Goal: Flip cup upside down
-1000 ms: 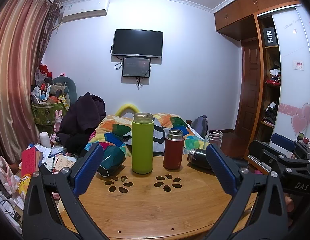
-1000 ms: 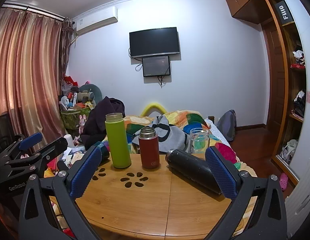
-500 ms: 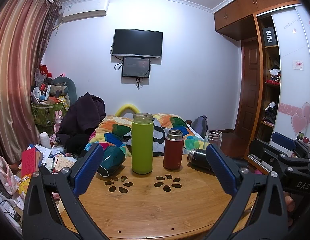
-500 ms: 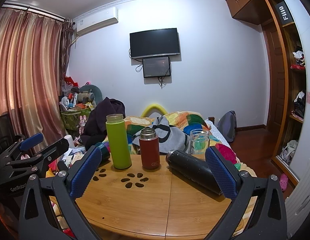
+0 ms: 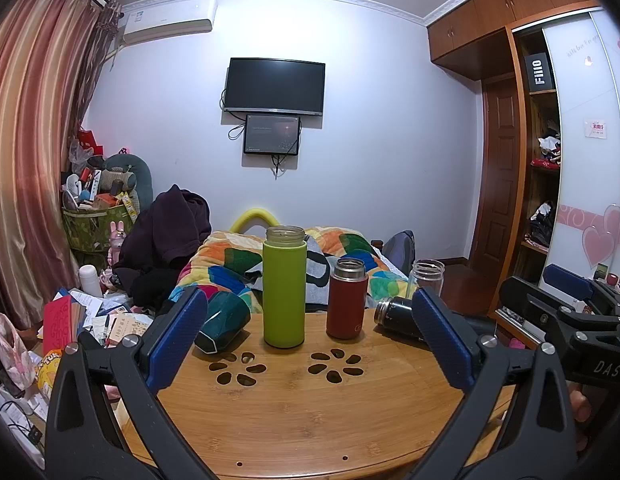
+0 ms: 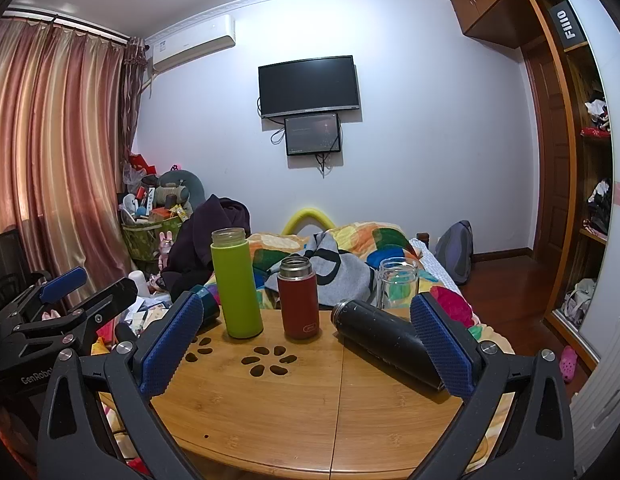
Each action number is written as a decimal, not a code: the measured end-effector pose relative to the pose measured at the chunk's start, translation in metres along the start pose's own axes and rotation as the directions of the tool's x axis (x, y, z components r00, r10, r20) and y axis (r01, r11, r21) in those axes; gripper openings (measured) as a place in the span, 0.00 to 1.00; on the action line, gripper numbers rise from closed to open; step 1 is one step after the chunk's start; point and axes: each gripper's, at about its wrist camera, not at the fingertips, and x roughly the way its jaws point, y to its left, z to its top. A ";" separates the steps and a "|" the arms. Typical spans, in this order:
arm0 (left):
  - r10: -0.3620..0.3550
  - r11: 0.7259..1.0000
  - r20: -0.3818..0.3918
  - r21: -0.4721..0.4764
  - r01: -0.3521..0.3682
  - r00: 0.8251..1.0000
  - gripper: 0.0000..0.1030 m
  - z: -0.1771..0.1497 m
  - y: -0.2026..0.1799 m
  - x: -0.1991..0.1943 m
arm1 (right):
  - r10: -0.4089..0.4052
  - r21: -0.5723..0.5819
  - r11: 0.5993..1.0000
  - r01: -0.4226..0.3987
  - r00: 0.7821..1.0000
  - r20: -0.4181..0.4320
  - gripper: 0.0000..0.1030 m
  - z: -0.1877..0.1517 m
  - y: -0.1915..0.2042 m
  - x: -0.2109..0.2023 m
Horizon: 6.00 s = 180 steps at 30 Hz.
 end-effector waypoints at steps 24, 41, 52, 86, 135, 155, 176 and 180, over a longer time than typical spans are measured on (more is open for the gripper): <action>-0.001 1.000 0.000 -0.002 0.001 1.000 1.00 0.001 0.000 -0.001 | 0.003 -0.004 1.000 -0.003 1.000 0.007 1.00 0.004 0.004 -0.004; 0.003 1.000 -0.132 0.014 -0.001 0.991 1.00 -0.001 0.031 0.052 | -0.010 0.006 1.000 0.011 0.999 -0.036 1.00 -0.001 -0.004 0.015; 0.050 0.999 -0.489 0.026 -0.042 0.871 1.00 -0.030 0.095 0.186 | -0.026 0.071 0.997 0.037 0.989 -0.142 1.00 -0.022 -0.034 0.055; -0.115 0.986 -0.668 0.011 0.164 0.735 0.66 -0.086 0.048 0.157 | -0.012 0.085 0.996 0.035 0.968 -0.249 1.00 -0.046 -0.044 0.075; -0.145 0.974 -0.525 0.075 0.215 0.839 0.69 -0.110 0.006 0.087 | 0.123 0.042 0.992 -0.116 0.927 -0.353 1.00 -0.077 0.006 0.078; -0.138 0.983 -0.430 0.052 0.177 0.892 0.61 -0.079 0.012 0.080 | 0.215 0.057 0.976 -0.210 0.889 -0.405 0.99 -0.105 0.002 0.086; -0.306 0.930 -0.404 0.066 0.361 0.862 0.07 -0.059 -0.043 0.108 | 0.212 -0.019 0.972 -0.235 0.905 -0.368 0.50 -0.106 0.018 0.078; -0.329 0.928 -0.404 0.027 0.371 0.853 0.07 -0.054 -0.035 0.114 | 0.208 -0.033 0.972 -0.231 0.922 -0.328 0.49 -0.099 0.018 0.070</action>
